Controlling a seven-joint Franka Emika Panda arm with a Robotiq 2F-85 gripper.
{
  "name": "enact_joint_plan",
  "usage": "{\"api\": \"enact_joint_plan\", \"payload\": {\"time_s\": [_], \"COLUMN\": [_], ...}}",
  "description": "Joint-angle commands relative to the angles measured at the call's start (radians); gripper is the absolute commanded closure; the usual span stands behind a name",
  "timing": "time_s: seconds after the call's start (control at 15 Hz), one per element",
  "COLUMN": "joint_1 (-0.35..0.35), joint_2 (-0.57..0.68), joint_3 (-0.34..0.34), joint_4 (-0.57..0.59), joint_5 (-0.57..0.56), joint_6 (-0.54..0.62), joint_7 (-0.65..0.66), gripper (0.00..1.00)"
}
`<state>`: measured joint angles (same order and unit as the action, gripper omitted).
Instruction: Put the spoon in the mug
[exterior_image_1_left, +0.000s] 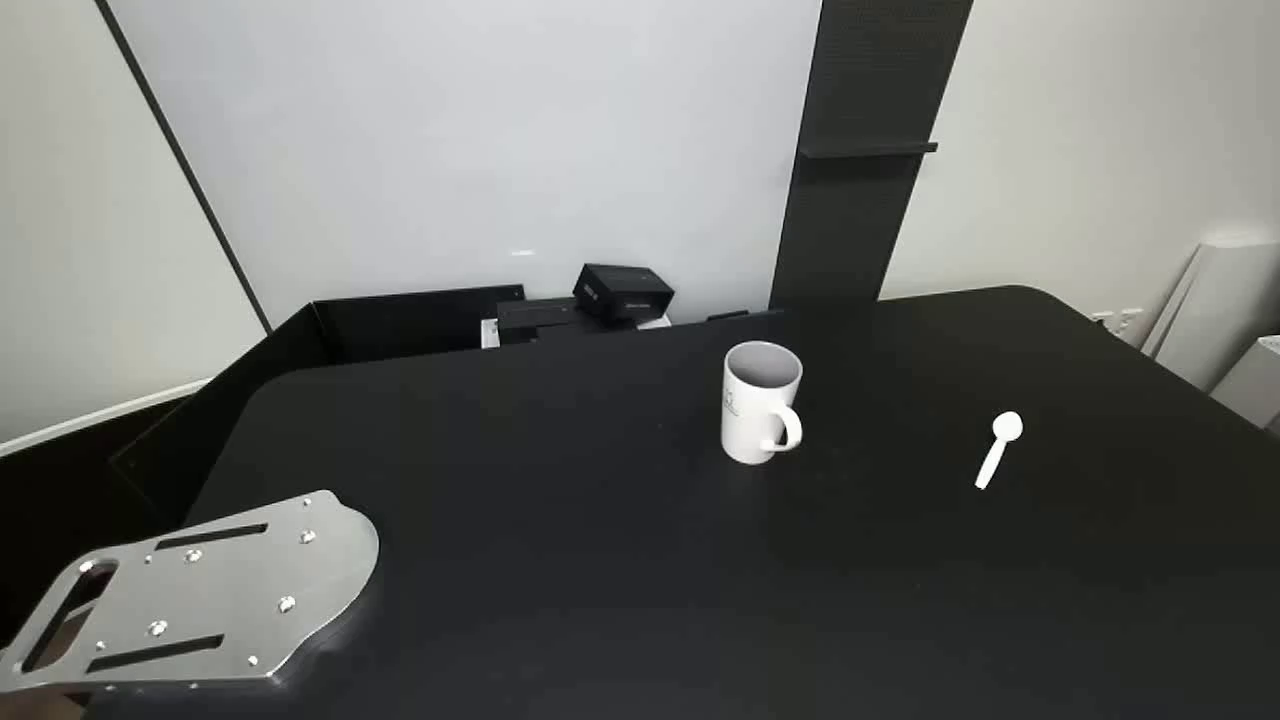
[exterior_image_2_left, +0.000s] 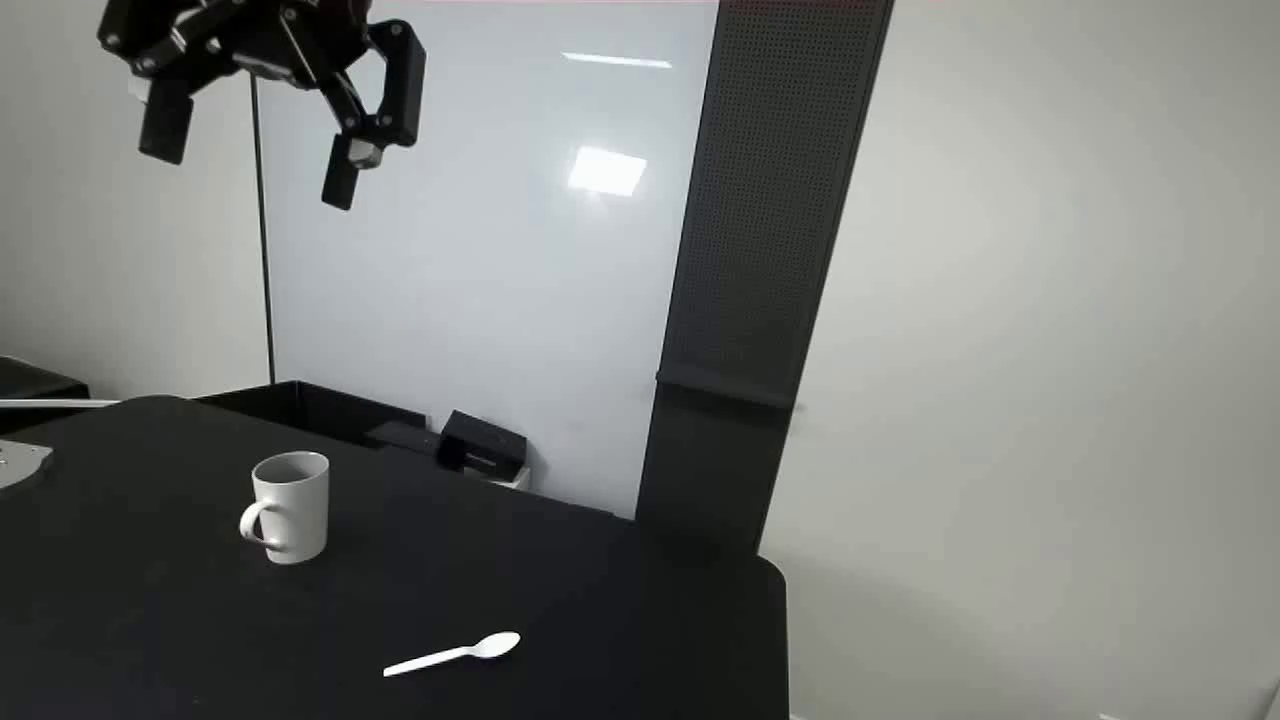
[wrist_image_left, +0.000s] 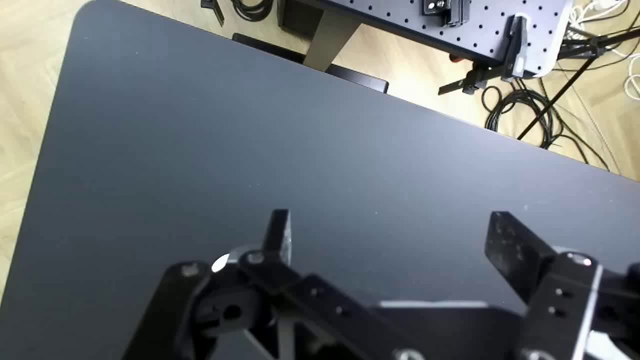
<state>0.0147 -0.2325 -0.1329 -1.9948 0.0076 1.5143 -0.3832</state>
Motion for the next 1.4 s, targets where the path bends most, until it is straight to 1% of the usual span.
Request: {"api": "enact_joint_plan", "payload": {"time_s": [0.0, 0.6, 0.67, 0.93, 1.2, 1.33], "joint_1": [-0.015, -0.015, -0.016, -0.032, -0.048, -0.058], "joint_2": [0.001, 0.001, 0.007, 0.037, 0.079, 0.111], "joint_3": [0.013, 0.013, 0.016, 0.026, 0.021, 0.023], "joint_4": [0.002, 0.002, 0.002, -0.001, -0.002, 0.010], "joint_5": [0.003, 0.003, -0.006, 0.001, 0.058, 0.083], "joint_6": [0.000, 0.000, 0.012, 0.125, 0.288, 0.336], "joint_7": [-0.002, -0.002, 0.012, 0.127, 0.250, 0.323], "gripper": [0.00, 0.00, 0.00, 0.00, 0.00, 0.00]}}
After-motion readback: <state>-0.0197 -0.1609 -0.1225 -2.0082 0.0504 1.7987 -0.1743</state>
